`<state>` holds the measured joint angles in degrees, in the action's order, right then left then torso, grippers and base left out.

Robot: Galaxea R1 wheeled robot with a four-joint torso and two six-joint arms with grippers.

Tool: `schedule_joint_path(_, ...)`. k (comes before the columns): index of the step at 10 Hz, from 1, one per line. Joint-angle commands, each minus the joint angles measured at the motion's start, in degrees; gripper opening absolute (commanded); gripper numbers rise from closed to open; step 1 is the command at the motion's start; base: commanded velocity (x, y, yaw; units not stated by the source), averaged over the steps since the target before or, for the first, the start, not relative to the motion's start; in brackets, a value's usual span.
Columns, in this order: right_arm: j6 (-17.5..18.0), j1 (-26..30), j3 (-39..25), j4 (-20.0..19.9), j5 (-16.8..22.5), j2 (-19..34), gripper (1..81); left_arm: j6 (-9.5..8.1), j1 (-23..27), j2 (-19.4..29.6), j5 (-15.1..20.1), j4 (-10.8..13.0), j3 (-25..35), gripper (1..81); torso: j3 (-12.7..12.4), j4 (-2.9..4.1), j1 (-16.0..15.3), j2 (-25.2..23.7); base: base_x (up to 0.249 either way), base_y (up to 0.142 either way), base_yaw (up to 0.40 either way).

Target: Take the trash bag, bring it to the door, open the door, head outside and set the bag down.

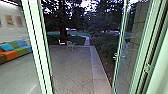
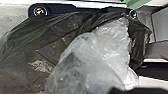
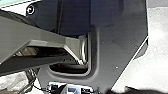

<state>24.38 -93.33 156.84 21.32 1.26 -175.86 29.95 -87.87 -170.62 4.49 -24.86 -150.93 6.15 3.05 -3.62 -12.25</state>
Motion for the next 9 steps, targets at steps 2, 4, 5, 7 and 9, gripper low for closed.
schedule_joint_path(2, -0.2, 2.6, -0.4, 0.5, 2.7, -0.6, 81.1, 0.11, 2.8, 0.0, 4.0, -0.4, 0.2, 1.0, 0.0, 0.00, 0.0, 0.0, 0.000, 0.000, 0.000)
schedule_joint_path(4, -0.2, 2.6, -0.4, 0.5, 2.8, -0.7, 81.1, 0.02, 2.8, -0.1, 3.8, -0.4, 0.2, 1.0, 0.0, 0.00, 0.0, 0.0, 0.000, 0.000, 0.000)
schedule_joint_path(5, -0.2, 2.5, -0.4, 0.5, 2.7, -0.7, 81.1, 0.10, 2.8, -0.2, 3.8, -0.2, 0.2, 1.0, 0.0, 0.00, 0.0, 0.0, 0.070, 0.000, 0.000)
schedule_joint_path(7, -0.2, 2.3, -0.4, 0.5, 2.7, -0.7, 81.1, 0.11, 2.8, -0.2, 3.8, -0.1, 0.2, 1.0, 0.0, 0.00, 0.1, -0.1, 0.072, 0.000, 0.000)
schedule_joint_path(9, -0.2, 2.3, -0.4, 0.4, 2.6, -0.7, 81.1, 0.11, 2.8, -0.2, 3.8, -0.1, 0.2, 1.0, 0.0, 0.00, 0.1, 0.0, 0.072, 0.000, 0.000)
